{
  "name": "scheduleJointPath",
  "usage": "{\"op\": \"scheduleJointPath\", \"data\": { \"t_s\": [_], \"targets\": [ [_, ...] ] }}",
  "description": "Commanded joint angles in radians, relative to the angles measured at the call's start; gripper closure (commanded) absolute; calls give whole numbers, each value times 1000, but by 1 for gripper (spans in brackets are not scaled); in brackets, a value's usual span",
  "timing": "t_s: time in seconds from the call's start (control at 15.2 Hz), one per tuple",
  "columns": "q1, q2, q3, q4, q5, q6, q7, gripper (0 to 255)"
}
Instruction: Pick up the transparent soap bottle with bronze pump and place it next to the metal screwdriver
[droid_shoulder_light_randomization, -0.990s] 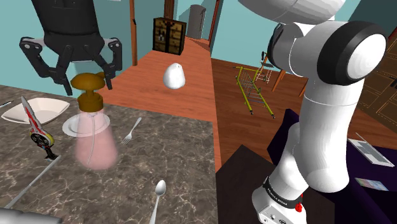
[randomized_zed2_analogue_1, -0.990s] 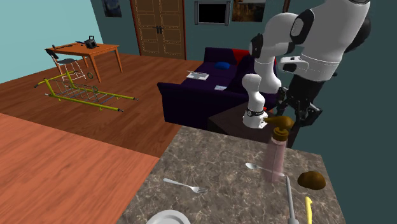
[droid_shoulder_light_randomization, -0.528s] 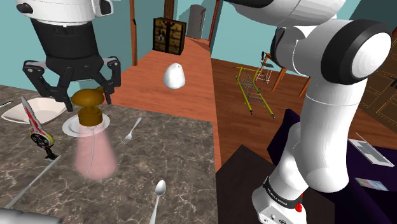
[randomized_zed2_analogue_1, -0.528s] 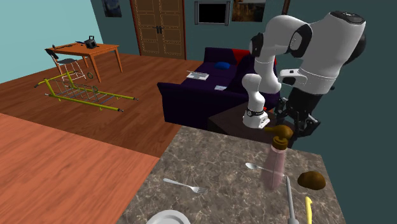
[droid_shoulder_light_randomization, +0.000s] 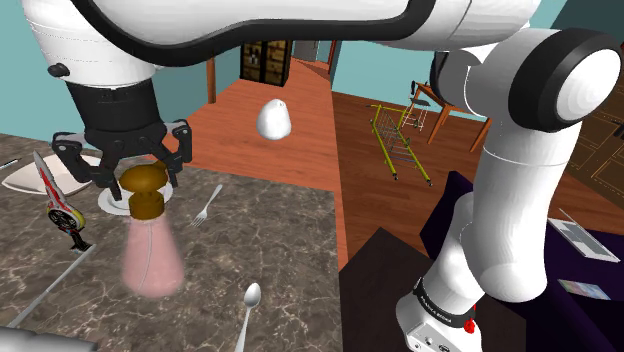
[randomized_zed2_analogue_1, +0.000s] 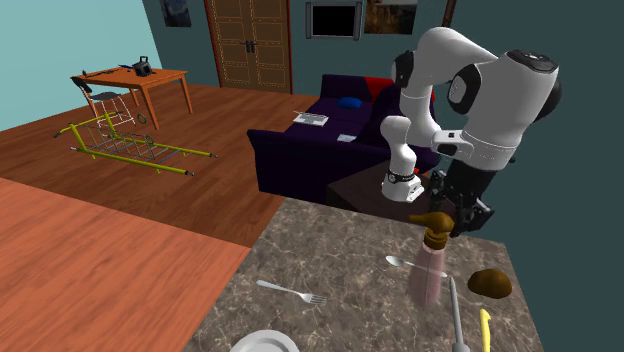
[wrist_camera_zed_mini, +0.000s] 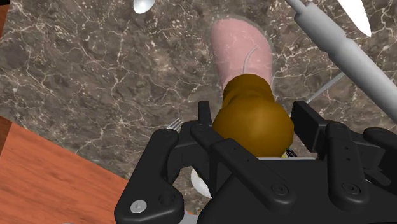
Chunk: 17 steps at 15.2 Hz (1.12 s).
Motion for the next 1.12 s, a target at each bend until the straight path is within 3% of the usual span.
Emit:
{"op": "scheduleJointPath", "data": {
  "t_s": [0.0, 0.86, 1.06],
  "targets": [
    [-4, -4, -1, -29, 1, 27, 2, 255],
    [-14, 5, -8, -196, -11, 199, 25, 255],
    [-14, 5, -8, -196, -11, 199, 25, 255]
  ]
}}
